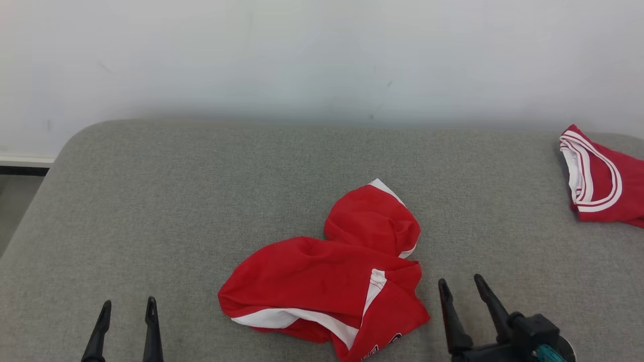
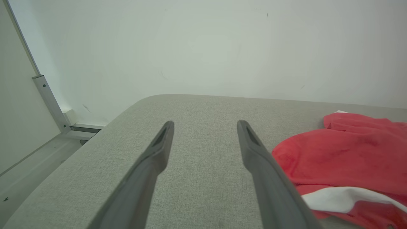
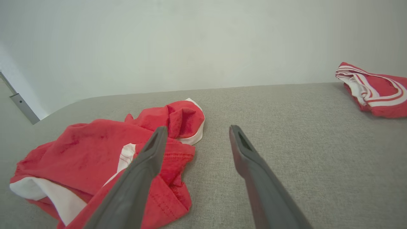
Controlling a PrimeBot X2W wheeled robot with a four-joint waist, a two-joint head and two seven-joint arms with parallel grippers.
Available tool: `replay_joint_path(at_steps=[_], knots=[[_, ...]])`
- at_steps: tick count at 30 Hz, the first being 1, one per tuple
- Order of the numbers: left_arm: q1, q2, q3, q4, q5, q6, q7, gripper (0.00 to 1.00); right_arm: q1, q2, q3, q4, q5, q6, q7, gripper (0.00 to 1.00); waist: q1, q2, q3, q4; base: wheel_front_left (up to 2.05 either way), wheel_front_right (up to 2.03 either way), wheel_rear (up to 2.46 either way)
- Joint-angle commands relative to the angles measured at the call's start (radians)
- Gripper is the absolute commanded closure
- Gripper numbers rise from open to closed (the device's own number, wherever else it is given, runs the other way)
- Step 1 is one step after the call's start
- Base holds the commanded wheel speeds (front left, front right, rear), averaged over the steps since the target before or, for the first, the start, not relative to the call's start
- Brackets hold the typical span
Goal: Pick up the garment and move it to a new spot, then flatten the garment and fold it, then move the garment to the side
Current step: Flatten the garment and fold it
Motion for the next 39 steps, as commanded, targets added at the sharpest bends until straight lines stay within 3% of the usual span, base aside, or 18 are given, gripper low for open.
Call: replay_joint_path(at_steps=[1, 9, 18, 19, 20, 21, 27, 39], knots=[[-0.004, -0.004, 0.000, 0.002, 0.015, 0.000, -0.003, 0.00, -0.021, -0.009, 0.020, 0.007, -0.006, -0.003, 0.007, 0.00, 0.0001, 0.0000, 0.002, 0.003, 0.00, 0.00, 0.00], [-0.039, -0.019, -0.020, 0.020, 0.016, -0.011, -0.003, 0.00, -0.137, -0.048, 0.176, 0.118, 0.009, -0.003, 0.076, 0.00, 0.0001, 0.0000, 0.015, 0.037, 0.00, 0.00, 0.00], [-0.062, -0.032, -0.024, 0.036, 0.002, -0.018, -0.003, 0.00, -0.227, -0.080, 0.265, 0.273, -0.006, -0.003, 0.107, 0.00, 0.0001, 0.0000, 0.037, 0.079, 0.00, 0.00, 0.00], [-0.062, -0.033, -0.022, 0.037, 0.001, -0.019, -0.003, 0.00, -0.236, -0.081, 0.269, 0.299, -0.010, -0.003, 0.115, 0.35, 0.0001, 0.0000, 0.039, 0.081, 0.00, 0.00, 0.00], [-0.062, -0.034, -0.021, 0.038, 0.001, -0.020, -0.003, 0.00, -0.245, -0.082, 0.275, 0.323, -0.014, -0.003, 0.120, 0.93, 0.0001, 0.0000, 0.040, 0.083, 0.00, 0.00, 0.00], [-0.063, -0.035, -0.021, 0.040, 0.002, -0.021, -0.003, 0.00, -0.257, -0.079, 0.279, 0.340, -0.010, -0.003, 0.117, 1.00, 0.0001, 0.0000, 0.042, 0.085, 0.00, 0.00, 0.00], [-0.057, -0.036, -0.003, 0.043, 0.005, -0.024, -0.003, 0.00, -0.292, -0.080, 0.264, 0.378, 0.006, -0.003, 0.040, 1.00, 0.0001, 0.0000, 0.037, 0.079, 0.00, 0.00, 0.00], [-0.054, -0.047, 0.000, 0.043, 0.001, -0.023, -0.003, 0.00, -0.242, -0.140, 0.149, 0.237, -0.007, -0.003, -0.009, 1.00, 0.0001, 0.0000, 0.043, -0.005, 0.00, 0.00, 0.00]])
